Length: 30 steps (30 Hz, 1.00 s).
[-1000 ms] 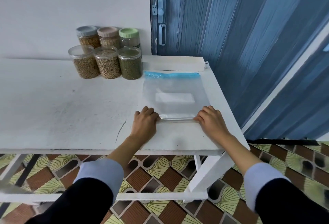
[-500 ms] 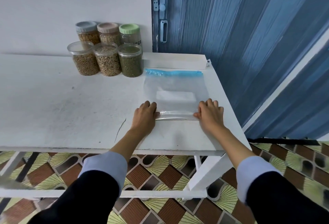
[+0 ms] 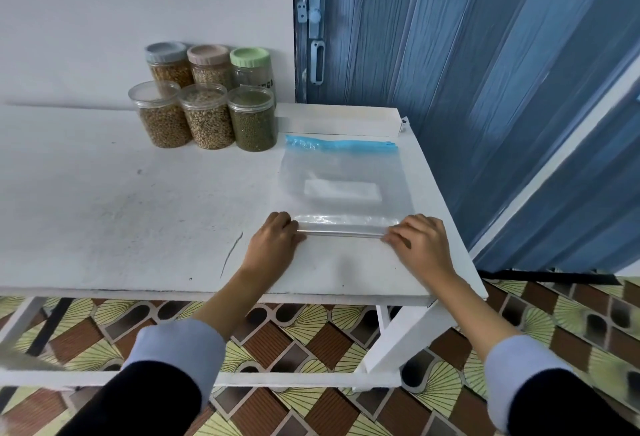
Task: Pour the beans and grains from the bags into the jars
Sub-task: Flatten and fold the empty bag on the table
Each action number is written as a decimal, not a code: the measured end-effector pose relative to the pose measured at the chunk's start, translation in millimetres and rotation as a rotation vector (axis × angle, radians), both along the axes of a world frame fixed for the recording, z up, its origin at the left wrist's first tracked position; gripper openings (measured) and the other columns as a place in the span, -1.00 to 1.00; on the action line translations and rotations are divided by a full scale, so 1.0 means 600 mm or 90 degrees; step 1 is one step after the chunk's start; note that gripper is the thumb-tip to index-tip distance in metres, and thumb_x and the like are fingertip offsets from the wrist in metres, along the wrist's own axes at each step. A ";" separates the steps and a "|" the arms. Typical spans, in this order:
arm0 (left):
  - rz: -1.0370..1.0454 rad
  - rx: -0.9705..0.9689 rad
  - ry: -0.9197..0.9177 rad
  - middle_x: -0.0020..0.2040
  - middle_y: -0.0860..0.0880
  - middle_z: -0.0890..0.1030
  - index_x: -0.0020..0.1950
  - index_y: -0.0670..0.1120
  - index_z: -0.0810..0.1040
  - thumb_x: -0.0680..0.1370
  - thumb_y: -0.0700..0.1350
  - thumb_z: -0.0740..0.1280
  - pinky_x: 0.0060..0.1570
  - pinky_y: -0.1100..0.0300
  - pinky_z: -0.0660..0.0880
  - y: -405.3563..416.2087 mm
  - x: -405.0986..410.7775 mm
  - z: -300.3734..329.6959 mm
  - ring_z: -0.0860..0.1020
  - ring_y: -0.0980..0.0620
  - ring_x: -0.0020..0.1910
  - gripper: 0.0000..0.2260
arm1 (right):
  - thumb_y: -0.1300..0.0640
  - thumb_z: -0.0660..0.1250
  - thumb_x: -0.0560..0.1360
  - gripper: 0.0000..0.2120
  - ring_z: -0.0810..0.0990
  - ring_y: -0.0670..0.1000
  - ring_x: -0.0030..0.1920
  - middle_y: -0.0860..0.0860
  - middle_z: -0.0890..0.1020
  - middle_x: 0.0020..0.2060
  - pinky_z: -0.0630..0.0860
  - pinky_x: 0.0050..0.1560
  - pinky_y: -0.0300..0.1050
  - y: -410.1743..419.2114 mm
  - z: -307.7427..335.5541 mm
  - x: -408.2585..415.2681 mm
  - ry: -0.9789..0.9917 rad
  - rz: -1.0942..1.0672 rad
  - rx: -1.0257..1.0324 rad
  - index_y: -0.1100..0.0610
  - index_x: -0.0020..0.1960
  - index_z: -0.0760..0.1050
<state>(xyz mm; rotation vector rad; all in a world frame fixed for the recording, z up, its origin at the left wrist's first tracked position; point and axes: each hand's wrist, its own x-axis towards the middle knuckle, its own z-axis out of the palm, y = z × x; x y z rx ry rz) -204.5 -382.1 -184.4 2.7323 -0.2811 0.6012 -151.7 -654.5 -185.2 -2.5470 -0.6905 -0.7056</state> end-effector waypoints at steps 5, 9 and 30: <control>0.004 0.011 -0.049 -0.24 -0.08 0.63 -0.15 -0.17 0.67 0.37 -0.33 0.48 -0.22 0.03 0.51 0.027 0.013 0.003 0.58 -0.12 -0.24 -0.88 | 0.28 0.52 0.34 -0.92 0.59 0.09 -0.24 0.02 0.62 -0.30 0.36 0.01 -0.08 -0.005 0.006 0.005 0.073 -0.006 0.038 0.19 -0.17 0.68; 0.032 -0.051 -0.038 -0.27 -0.07 0.65 -0.18 -0.16 0.67 0.44 -0.28 0.40 -0.22 0.08 0.43 0.027 0.011 0.006 0.56 -0.13 -0.25 -0.93 | 0.29 0.42 0.44 -0.93 0.57 0.06 -0.19 0.05 0.65 -0.24 0.45 -0.03 -0.04 0.000 0.019 0.011 0.186 -0.041 0.112 0.20 -0.15 0.69; 0.103 -0.101 -0.040 -0.32 -0.15 0.49 -0.32 -0.26 0.49 0.41 -0.29 0.47 -0.30 0.01 0.44 0.015 0.008 0.001 0.43 -0.13 -0.27 -0.81 | 0.19 0.41 0.47 -0.96 0.40 -0.02 -0.08 -0.09 0.58 -0.16 0.33 -0.08 -0.02 -0.005 0.010 0.013 0.154 -0.051 0.074 0.10 -0.17 0.60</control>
